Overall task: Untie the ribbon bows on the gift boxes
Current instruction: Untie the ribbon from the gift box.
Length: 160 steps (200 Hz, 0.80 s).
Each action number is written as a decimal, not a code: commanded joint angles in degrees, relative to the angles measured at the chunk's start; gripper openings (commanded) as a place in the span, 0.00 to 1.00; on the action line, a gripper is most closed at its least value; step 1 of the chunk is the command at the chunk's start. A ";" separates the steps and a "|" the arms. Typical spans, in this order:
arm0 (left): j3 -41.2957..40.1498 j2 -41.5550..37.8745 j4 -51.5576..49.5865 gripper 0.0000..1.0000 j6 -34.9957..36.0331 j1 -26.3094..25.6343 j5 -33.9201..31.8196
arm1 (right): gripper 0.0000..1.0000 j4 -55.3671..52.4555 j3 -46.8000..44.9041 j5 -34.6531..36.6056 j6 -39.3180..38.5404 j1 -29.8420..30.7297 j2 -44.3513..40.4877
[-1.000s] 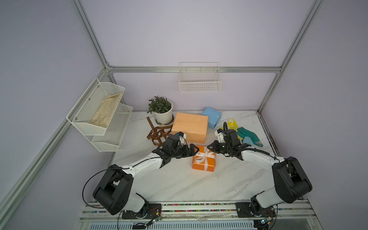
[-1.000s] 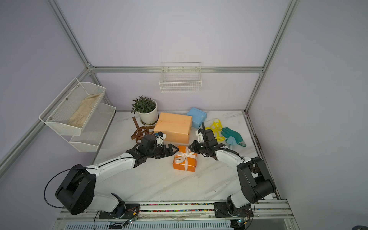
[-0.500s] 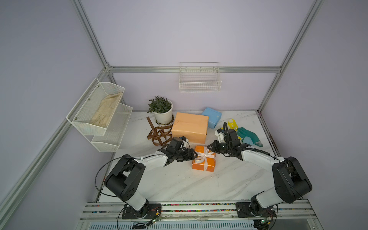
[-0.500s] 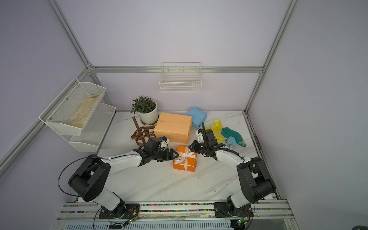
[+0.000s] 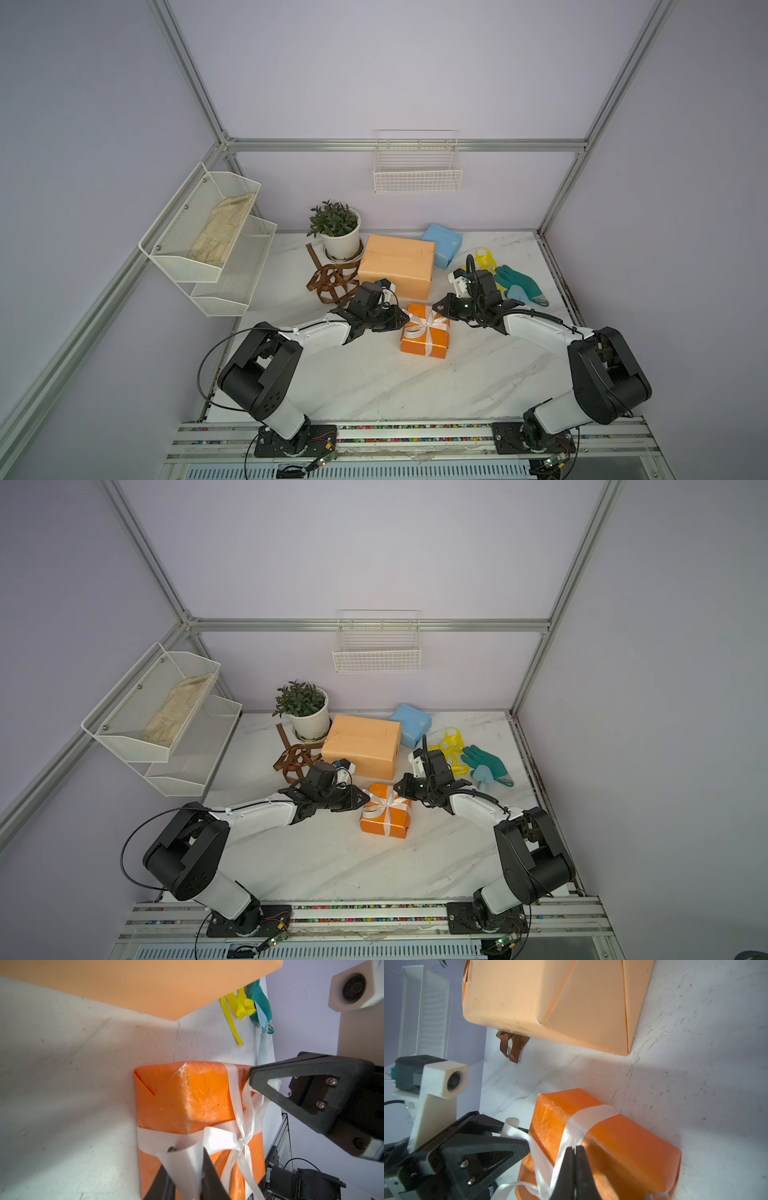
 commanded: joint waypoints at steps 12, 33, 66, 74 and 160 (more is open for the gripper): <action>3.40 -4.22 -2.74 0.18 3.22 1.07 -2.92 | 0.00 -0.38 -0.75 1.75 -0.28 0.29 -1.79; 4.23 -4.82 -1.85 0.19 3.11 1.27 -2.91 | 0.00 -0.01 -0.98 1.33 0.25 0.28 -1.88; 4.53 -4.28 4.23 0.01 1.92 1.26 -1.07 | 0.00 0.03 -0.82 0.80 0.54 0.32 -1.62; 4.50 -3.81 6.03 0.00 1.42 1.26 -0.06 | 0.00 -0.04 -0.82 0.69 0.49 0.32 -1.69; 3.30 -1.74 18.68 0.01 -2.27 1.66 7.60 | 0.00 0.59 -1.25 0.39 0.95 0.27 -0.84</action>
